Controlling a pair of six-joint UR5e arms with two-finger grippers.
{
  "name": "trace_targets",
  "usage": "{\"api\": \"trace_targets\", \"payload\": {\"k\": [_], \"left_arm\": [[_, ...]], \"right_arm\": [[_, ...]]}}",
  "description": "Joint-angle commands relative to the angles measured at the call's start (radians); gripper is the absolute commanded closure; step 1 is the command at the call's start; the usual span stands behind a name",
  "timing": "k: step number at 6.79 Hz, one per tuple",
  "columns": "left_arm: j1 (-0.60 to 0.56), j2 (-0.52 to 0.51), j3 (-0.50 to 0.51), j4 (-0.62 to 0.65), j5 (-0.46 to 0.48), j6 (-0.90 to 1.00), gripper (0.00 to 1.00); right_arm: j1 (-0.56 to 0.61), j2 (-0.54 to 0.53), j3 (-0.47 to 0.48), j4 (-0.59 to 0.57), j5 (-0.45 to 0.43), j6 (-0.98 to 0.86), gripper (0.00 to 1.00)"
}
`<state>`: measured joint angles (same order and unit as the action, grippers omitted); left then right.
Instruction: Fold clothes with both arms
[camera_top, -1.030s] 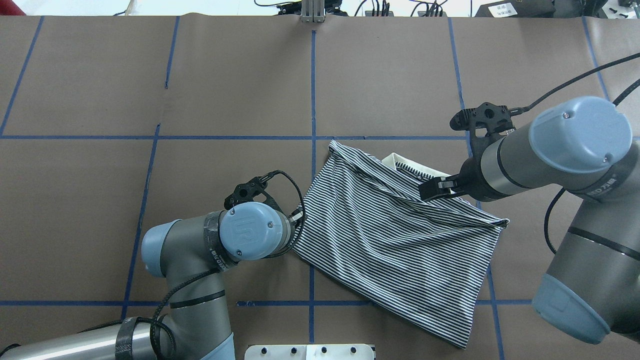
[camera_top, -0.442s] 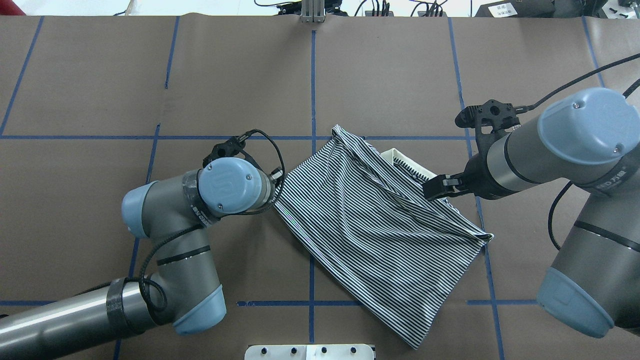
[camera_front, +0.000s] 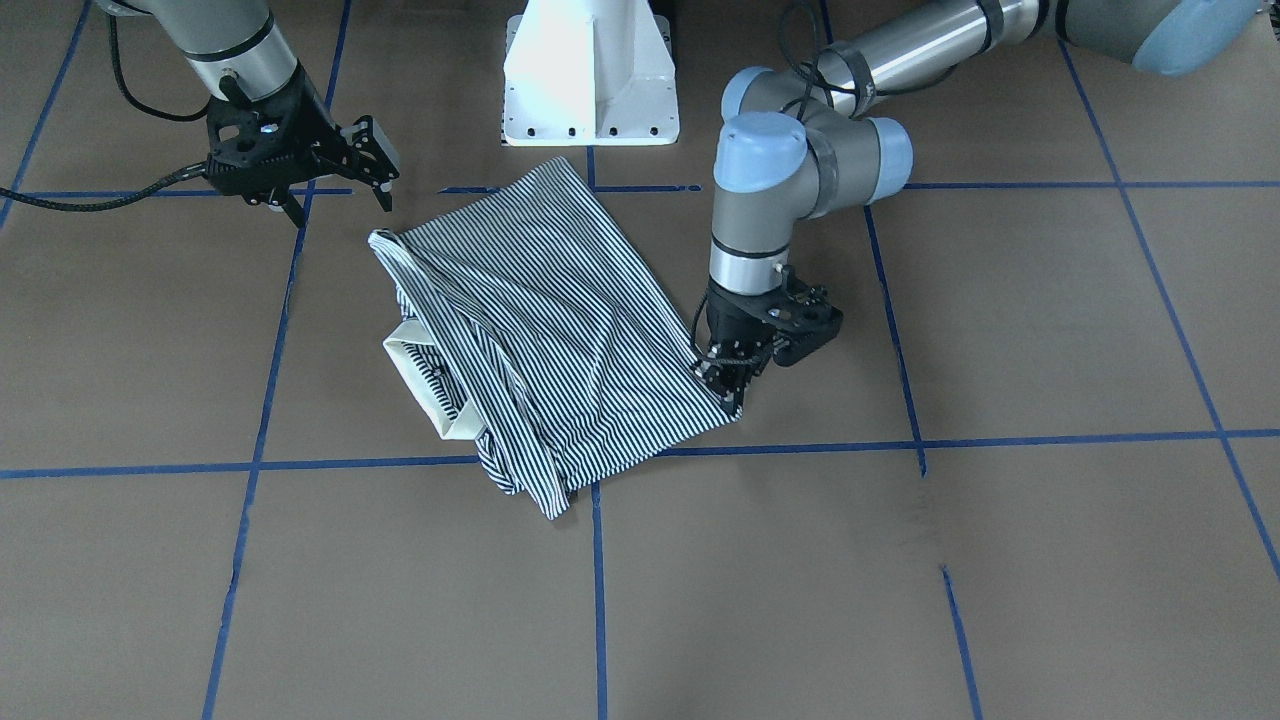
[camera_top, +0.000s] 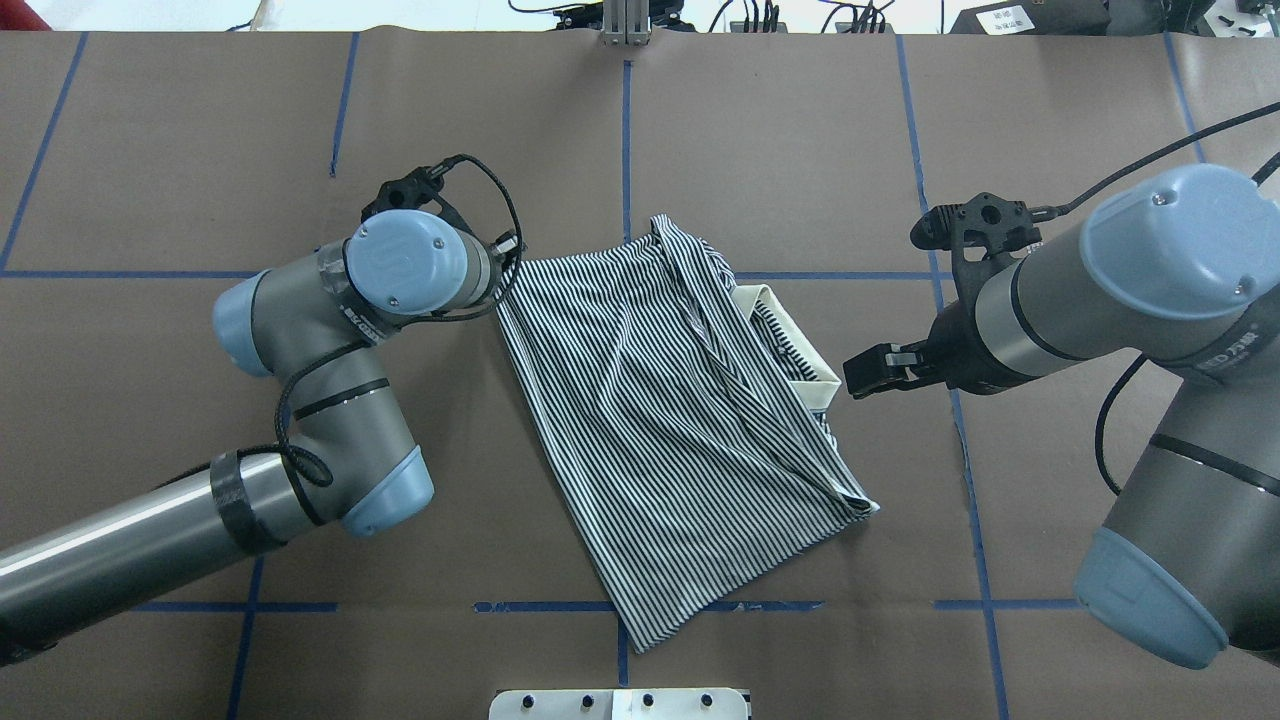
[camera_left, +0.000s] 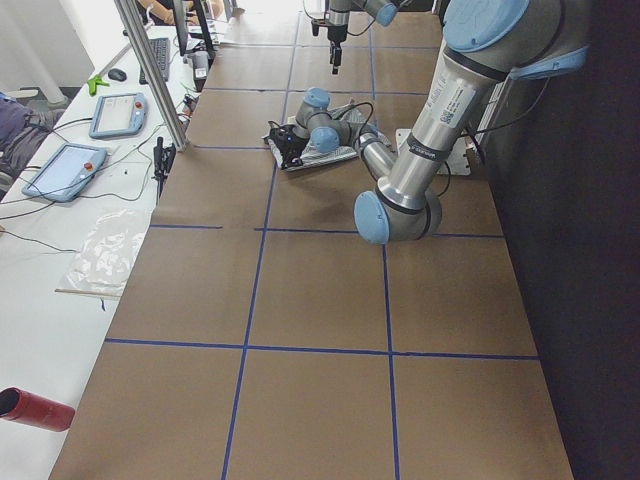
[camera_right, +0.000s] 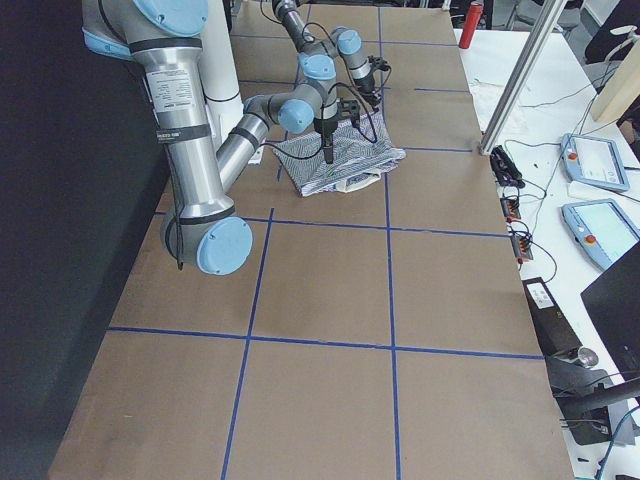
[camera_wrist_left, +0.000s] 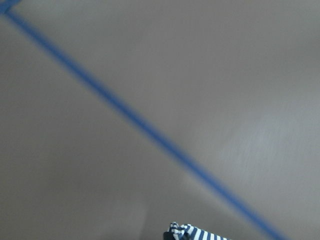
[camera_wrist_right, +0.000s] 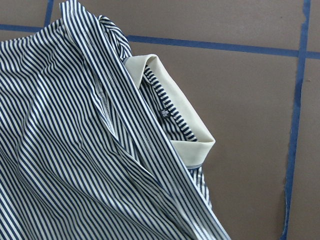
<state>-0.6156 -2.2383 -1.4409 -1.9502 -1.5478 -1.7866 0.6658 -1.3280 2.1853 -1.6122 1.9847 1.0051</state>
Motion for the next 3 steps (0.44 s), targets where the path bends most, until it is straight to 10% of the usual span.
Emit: {"api": "trace_targets", "payload": {"k": [1,3], "left_arm": [[-0.081,-0.181,0.323,-0.221,0.002,0.117,1.0],[-0.082,-0.25,0.485,-0.386,0.061,0.22,1.0]], "right_arm": [[0.006,0.004,-0.001,0.0,0.003,0.0,0.0],[0.014,0.012,-0.01,0.002,0.002,0.0,0.0]]}}
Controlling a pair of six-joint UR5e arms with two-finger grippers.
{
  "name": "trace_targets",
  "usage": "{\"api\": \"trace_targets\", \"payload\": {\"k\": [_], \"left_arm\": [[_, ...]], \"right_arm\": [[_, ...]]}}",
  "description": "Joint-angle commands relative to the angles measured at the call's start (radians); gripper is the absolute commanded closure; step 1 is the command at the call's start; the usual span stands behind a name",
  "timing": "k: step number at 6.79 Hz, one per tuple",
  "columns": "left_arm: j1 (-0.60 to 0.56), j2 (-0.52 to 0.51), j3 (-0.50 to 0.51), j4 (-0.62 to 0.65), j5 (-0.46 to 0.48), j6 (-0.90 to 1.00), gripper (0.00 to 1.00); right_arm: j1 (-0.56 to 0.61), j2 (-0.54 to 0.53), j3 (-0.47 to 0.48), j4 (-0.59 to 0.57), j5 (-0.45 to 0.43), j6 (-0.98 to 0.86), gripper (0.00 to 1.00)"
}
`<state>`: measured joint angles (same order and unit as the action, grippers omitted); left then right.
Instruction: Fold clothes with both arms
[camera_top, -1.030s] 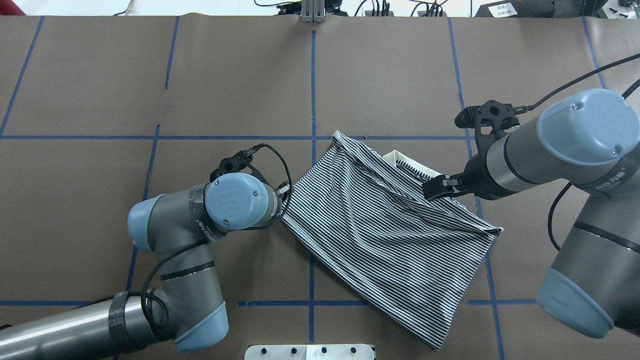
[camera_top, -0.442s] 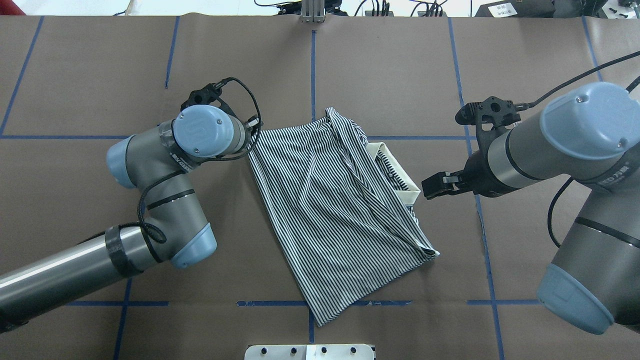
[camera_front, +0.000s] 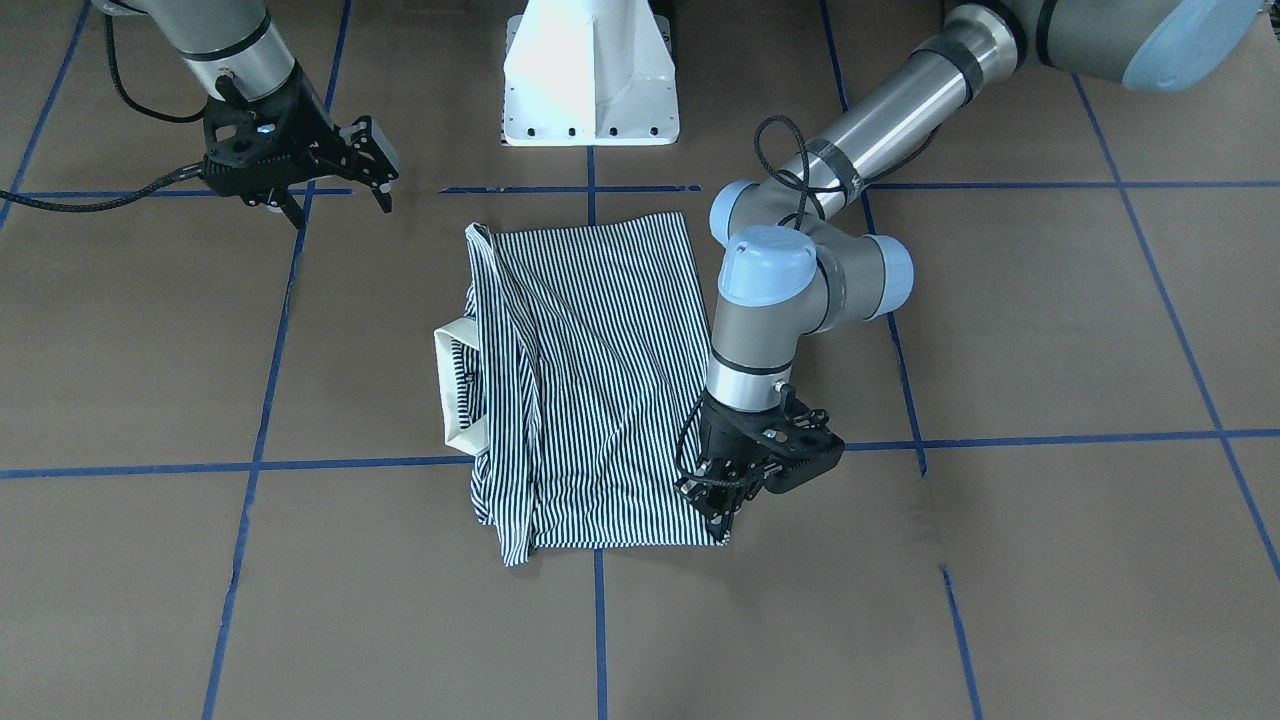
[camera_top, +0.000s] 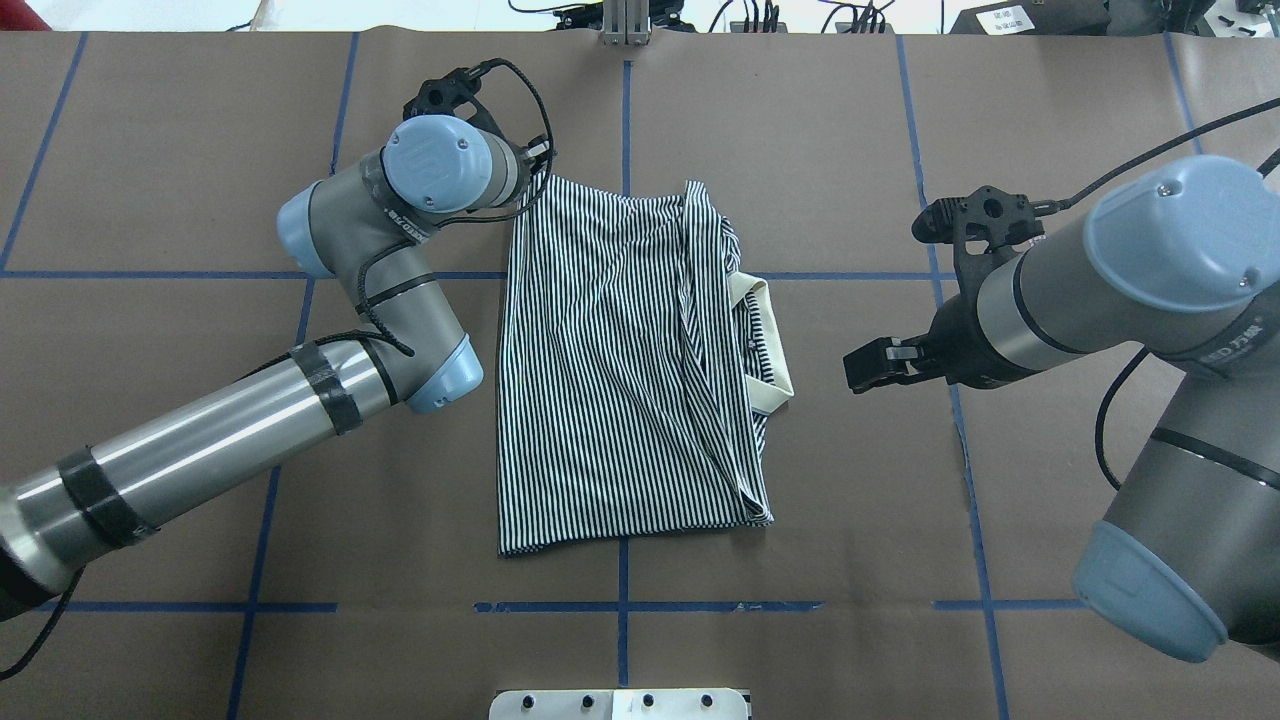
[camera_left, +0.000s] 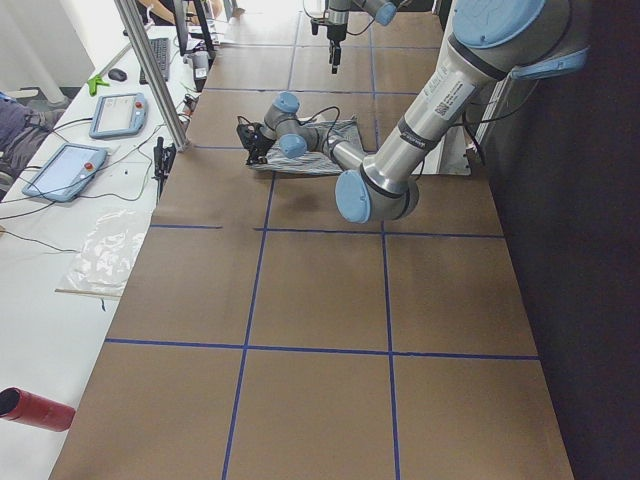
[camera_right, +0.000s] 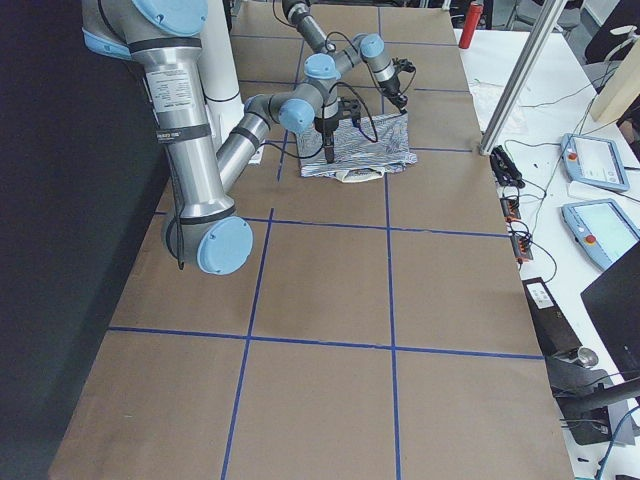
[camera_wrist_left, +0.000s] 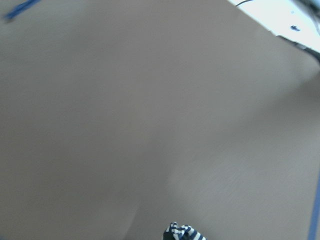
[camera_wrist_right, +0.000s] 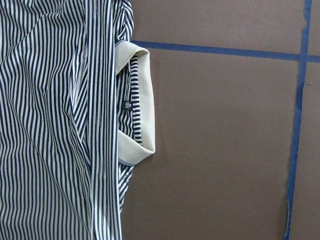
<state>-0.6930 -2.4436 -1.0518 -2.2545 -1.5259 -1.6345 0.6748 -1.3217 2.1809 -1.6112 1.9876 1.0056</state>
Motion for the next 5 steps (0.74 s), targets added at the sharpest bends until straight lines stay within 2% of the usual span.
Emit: {"api": "trace_targets", "payload": {"k": [1,2,3,4,5], "left_arm": [[-0.017,-0.043,0.108,-0.08,0.043,0.109,1.0],[-0.032,-0.043,0.121,-0.08,0.043,0.186,0.08],[-0.058,-0.04,0.122,-0.079,0.035,0.265,0.0],[-0.08,-0.038,0.121,-0.079,0.029,0.315,0.0],[-0.11,-0.034,0.115,-0.074,-0.043,0.336,0.0]], "right_arm": [[0.005,0.01,-0.006,0.004,-0.004,-0.001,0.0],[0.005,0.013,-0.007,0.007,-0.01,-0.001,0.0],[0.005,0.013,-0.007,0.008,-0.024,-0.001,0.0],[0.003,0.022,-0.022,0.008,-0.05,-0.002,0.0],[0.003,0.073,-0.059,0.008,-0.061,-0.002,0.0]]}}
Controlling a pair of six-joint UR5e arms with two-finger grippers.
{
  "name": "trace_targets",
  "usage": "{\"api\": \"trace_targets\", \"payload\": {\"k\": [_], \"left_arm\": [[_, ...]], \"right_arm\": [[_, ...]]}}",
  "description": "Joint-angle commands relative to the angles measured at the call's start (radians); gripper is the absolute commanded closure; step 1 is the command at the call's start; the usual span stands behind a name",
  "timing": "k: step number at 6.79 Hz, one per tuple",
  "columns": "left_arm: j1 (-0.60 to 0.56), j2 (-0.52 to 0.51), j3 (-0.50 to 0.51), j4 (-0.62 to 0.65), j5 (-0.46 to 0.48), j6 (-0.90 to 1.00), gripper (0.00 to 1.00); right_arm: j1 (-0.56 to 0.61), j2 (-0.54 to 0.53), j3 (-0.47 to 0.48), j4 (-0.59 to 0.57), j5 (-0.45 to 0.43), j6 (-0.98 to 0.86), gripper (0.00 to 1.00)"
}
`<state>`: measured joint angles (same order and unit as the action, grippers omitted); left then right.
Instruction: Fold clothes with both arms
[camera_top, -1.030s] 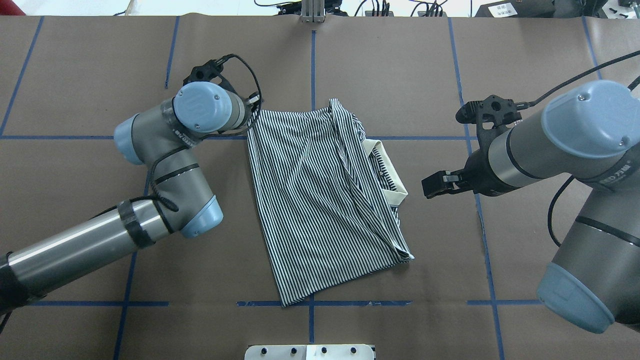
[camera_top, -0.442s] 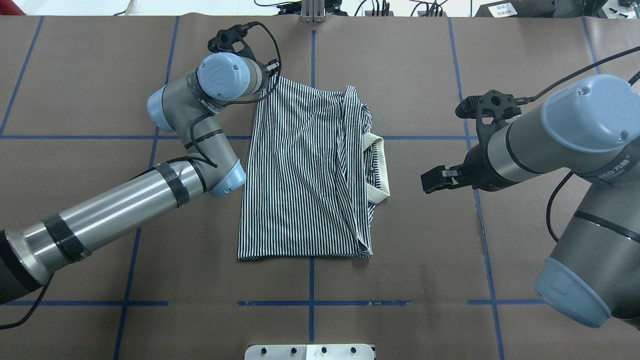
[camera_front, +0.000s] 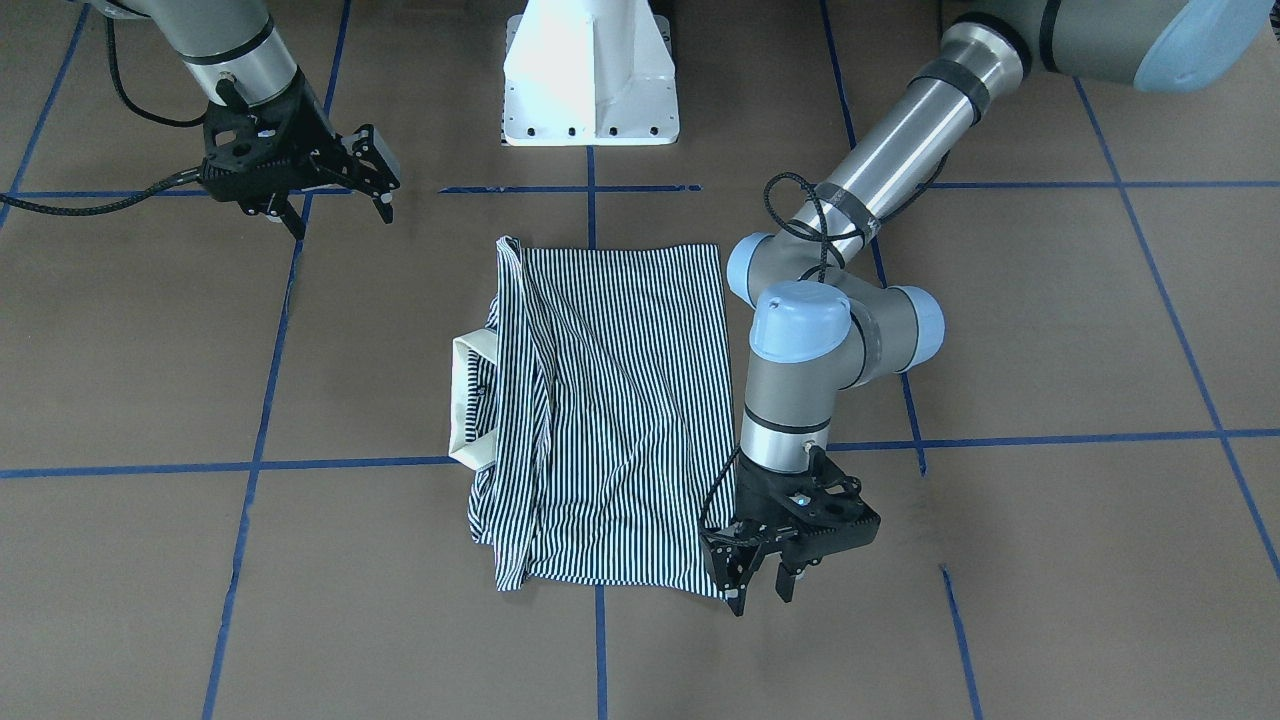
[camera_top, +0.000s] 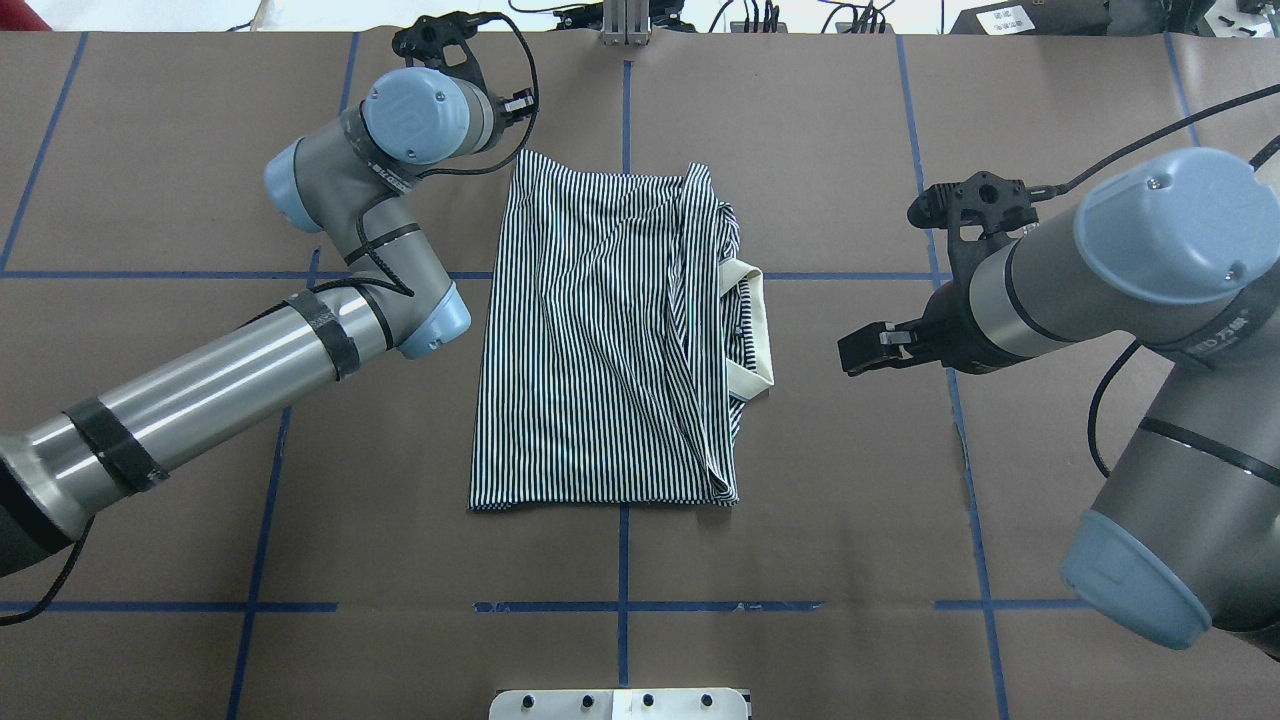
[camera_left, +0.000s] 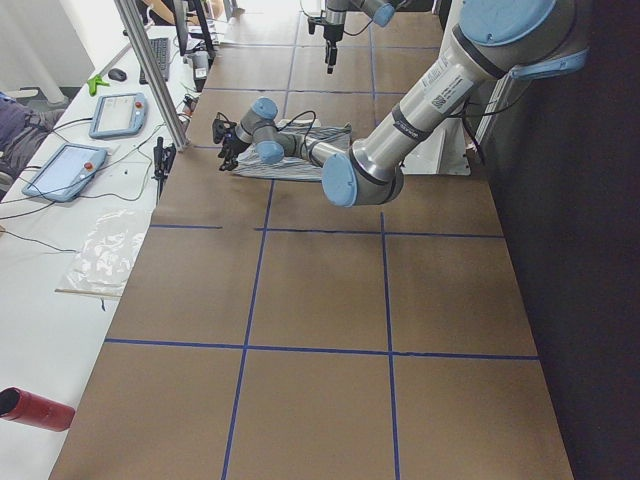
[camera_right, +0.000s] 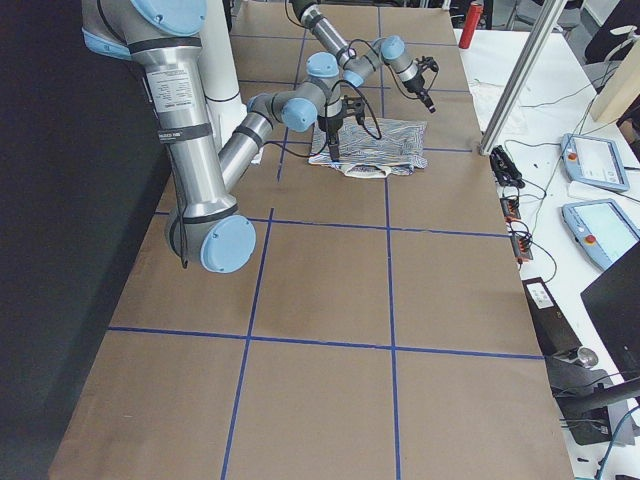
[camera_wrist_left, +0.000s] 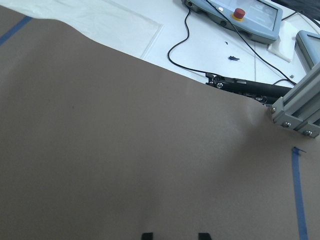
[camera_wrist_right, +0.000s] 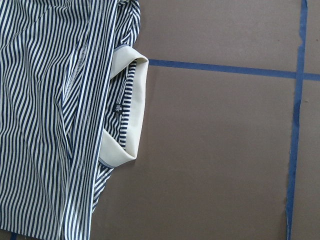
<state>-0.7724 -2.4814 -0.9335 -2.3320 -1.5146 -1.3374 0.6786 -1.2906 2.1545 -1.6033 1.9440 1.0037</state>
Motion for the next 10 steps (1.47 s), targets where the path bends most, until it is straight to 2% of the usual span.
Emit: {"api": "trace_targets", "payload": {"k": [1,2,3,5,6,7,8,9,10], "left_arm": [[-0.044,0.048,-0.065,0.016,-0.132,0.05,0.0],[-0.044,0.114,-0.193,0.101,-0.174,0.052,0.0],[-0.042,0.16,-0.332,0.247,-0.177,0.053,0.0],[-0.036,0.24,-0.64,0.508,-0.183,0.142,0.0],[-0.034,0.283,-0.742,0.543,-0.24,0.168,0.0],[-0.034,0.294,-0.761,0.543,-0.246,0.167,0.0],[-0.033,0.295,-0.762,0.542,-0.246,0.167,0.0],[-0.031,0.295,-0.757,0.54,-0.246,0.167,0.0],[-0.024,0.295,-0.751,0.539,-0.245,0.165,0.0]], "right_arm": [[-0.005,0.092,-0.074,-0.004,-0.023,-0.001,0.0],[-0.019,0.147,-0.137,-0.007,-0.027,-0.001,0.0],[-0.06,0.201,-0.195,-0.009,-0.052,0.003,0.0],[-0.205,0.212,-0.226,0.012,-0.228,-0.002,0.0],[-0.259,0.203,-0.24,0.092,-0.261,-0.002,0.0],[-0.321,0.217,-0.289,0.138,-0.348,0.013,0.0],[-0.342,0.241,-0.341,0.14,-0.406,0.01,0.04],[-0.343,0.243,-0.369,0.14,-0.405,0.001,0.1],[-0.343,0.243,-0.374,0.138,-0.401,-0.002,0.28]]}}
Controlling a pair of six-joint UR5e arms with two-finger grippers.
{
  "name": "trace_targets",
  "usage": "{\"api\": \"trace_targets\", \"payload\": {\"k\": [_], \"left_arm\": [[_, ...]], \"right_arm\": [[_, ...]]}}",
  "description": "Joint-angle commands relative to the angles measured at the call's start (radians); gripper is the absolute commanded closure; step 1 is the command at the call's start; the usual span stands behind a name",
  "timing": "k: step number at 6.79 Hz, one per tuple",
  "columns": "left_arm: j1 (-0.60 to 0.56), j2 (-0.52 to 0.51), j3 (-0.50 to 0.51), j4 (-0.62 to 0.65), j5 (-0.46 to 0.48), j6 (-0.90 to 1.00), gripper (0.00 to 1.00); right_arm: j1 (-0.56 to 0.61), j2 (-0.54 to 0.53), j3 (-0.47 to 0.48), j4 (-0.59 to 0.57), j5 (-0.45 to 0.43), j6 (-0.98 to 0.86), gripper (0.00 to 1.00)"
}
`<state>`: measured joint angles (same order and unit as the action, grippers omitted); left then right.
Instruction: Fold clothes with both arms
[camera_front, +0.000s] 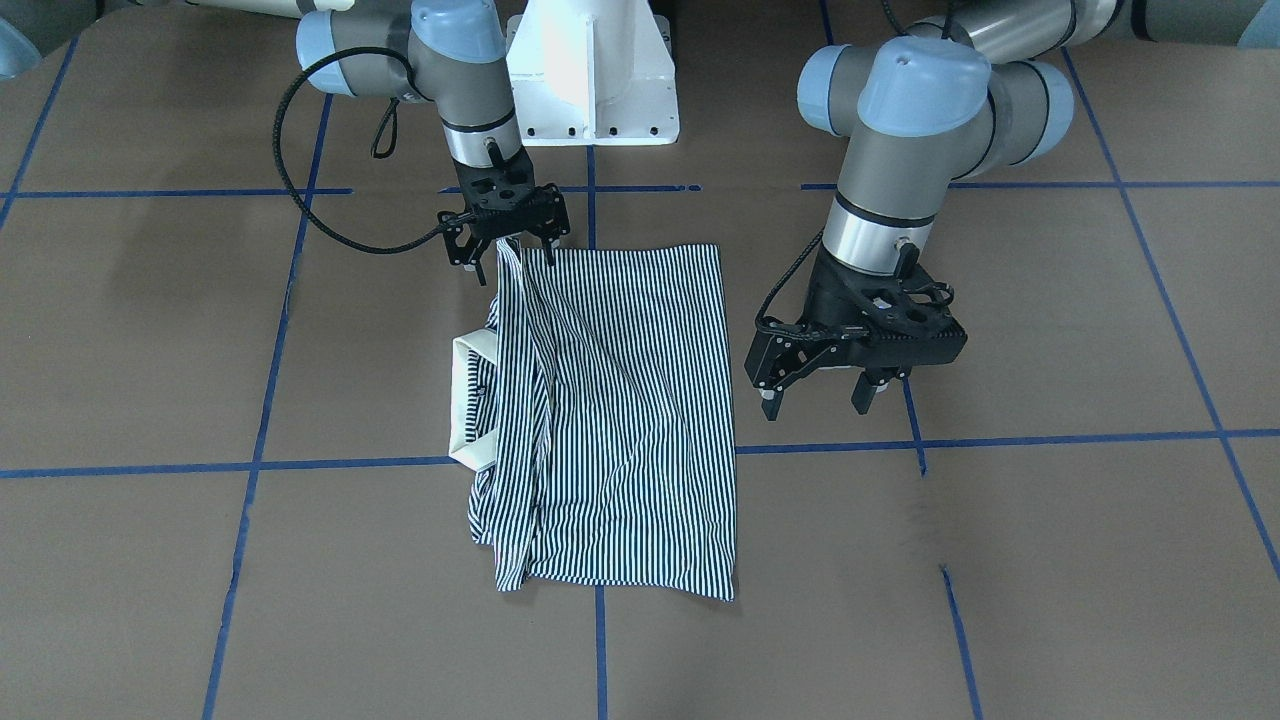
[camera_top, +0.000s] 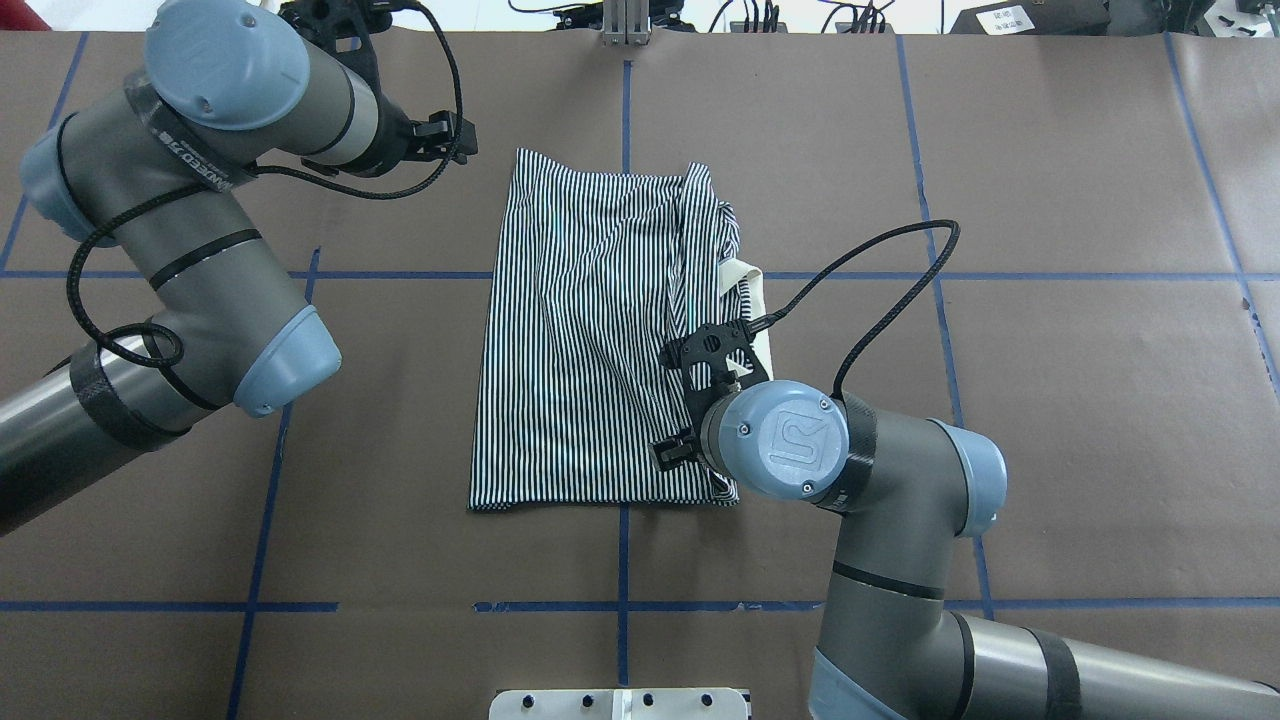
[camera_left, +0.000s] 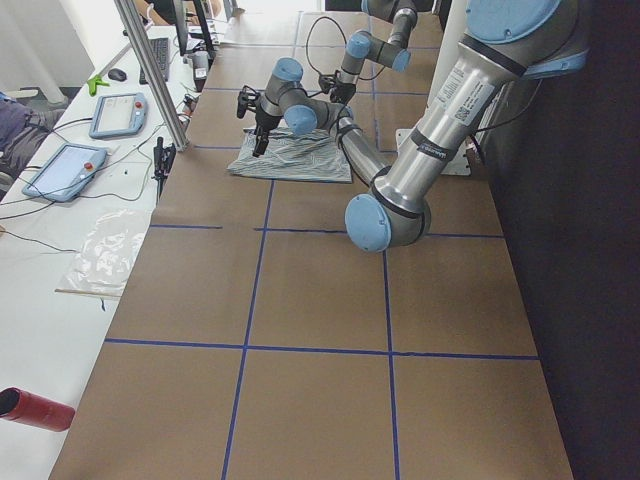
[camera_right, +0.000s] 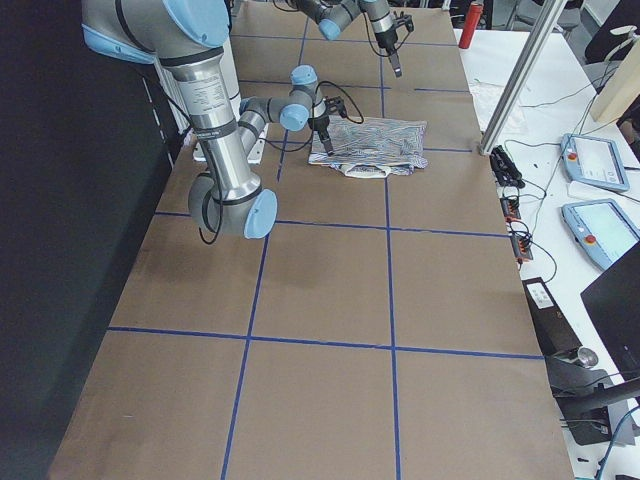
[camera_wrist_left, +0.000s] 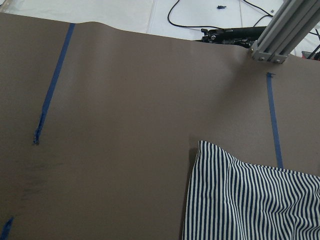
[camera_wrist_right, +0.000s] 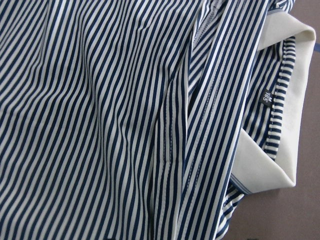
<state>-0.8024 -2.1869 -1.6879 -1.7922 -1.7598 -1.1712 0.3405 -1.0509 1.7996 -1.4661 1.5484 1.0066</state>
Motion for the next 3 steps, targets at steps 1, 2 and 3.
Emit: {"api": "trace_targets", "payload": {"k": [1,2,3], "left_arm": [[0.006,0.001,0.002,-0.004,-0.001,-0.002,0.0],[0.011,0.001,0.008,-0.009,0.0,-0.002,0.0],[0.011,0.001,0.01,-0.012,0.0,-0.001,0.0]], "right_arm": [[-0.005,0.002,-0.02,0.001,-0.001,-0.006,0.38],[-0.006,0.002,-0.019,0.001,0.015,-0.003,0.42],[-0.006,0.003,-0.016,0.003,0.042,-0.003,0.45]]}}
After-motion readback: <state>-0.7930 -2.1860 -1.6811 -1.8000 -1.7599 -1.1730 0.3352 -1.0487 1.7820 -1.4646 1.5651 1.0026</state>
